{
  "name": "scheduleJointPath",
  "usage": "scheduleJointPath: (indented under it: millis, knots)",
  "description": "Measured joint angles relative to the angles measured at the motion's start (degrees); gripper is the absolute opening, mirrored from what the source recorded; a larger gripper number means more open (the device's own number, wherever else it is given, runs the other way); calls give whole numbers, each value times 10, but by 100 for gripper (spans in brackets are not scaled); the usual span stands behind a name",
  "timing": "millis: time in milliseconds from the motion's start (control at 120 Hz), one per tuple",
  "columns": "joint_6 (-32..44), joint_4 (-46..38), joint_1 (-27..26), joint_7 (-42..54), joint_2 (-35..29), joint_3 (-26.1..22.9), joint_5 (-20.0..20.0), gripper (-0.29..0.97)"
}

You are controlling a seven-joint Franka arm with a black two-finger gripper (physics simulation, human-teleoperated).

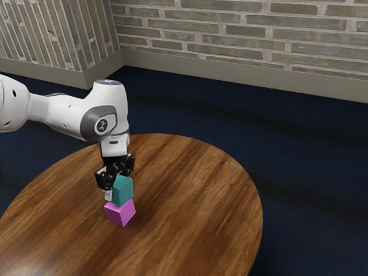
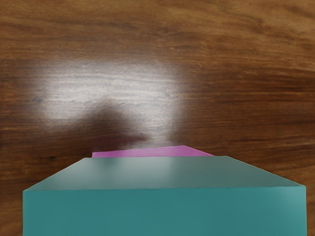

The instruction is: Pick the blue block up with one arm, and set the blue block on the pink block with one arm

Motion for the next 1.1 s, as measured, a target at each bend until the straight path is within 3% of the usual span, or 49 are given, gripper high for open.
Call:
scheduleJointPath:
  millis: [1100]
  knots:
    - [28,-51,24,10,-44,1,-17,34]
